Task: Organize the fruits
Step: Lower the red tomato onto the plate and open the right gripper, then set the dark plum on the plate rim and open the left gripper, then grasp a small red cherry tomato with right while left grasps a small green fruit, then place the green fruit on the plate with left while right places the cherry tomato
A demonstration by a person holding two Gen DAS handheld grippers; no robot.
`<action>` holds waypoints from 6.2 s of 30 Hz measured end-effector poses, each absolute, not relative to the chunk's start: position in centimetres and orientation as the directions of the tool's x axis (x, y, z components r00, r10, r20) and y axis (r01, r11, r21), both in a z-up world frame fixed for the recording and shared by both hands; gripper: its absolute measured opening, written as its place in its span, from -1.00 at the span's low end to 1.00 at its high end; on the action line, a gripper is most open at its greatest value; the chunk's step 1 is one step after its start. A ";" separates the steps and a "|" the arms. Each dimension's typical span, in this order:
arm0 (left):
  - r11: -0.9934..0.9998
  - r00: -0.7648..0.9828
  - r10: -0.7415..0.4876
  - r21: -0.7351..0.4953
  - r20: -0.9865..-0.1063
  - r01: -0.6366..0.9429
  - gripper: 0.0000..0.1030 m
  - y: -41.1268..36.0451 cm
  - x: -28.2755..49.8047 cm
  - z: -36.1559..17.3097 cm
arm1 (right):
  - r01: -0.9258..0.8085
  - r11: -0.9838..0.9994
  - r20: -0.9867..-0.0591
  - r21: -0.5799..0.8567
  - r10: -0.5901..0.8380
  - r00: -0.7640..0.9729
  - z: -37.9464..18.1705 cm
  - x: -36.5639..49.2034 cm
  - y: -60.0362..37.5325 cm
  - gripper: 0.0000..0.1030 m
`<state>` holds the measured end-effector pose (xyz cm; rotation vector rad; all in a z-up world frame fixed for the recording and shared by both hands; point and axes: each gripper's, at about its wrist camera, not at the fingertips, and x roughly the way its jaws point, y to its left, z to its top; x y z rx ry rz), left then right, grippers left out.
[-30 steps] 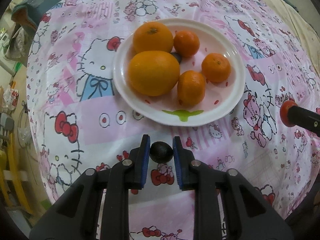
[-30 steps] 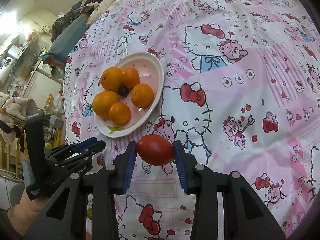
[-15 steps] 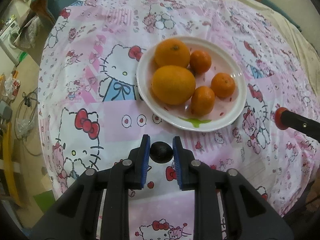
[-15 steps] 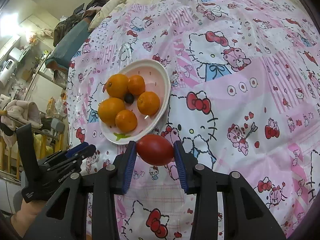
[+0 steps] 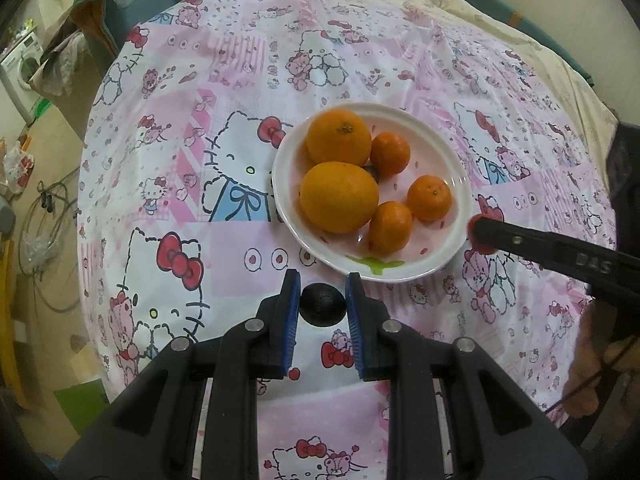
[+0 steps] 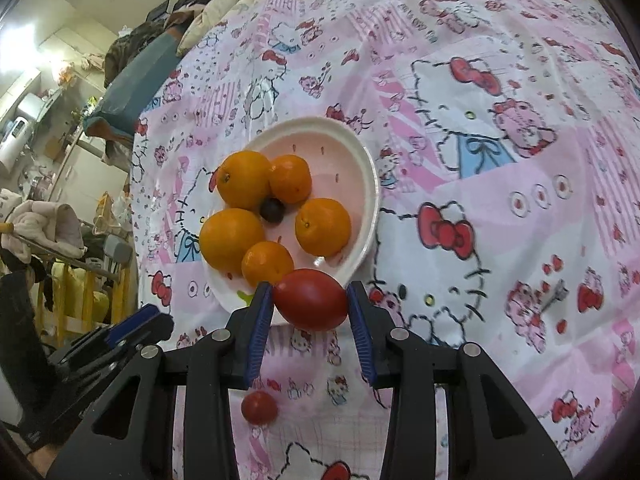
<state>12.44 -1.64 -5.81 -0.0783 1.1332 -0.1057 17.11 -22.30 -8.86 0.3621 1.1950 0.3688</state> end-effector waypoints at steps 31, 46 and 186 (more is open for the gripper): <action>0.990 0.411 -0.139 -0.133 -0.901 0.044 -0.62 -4.1 14.6 -7.6 | 0.047 0.819 -0.761 0.572 0.508 0.402 -7.3 15.5 -28.4 0.33; 0.994 0.399 -0.099 -0.104 -0.911 0.009 -0.08 -4.9 17.1 -9.3 | 0.059 0.807 -0.754 0.588 0.520 0.402 -7.3 14.2 -31.0 0.33; 0.986 0.378 -0.145 -0.104 -0.914 0.128 -0.53 -4.0 9.6 -4.3 | -0.146 0.833 -0.750 0.534 0.546 0.372 -3.4 14.8 -25.8 -0.37</action>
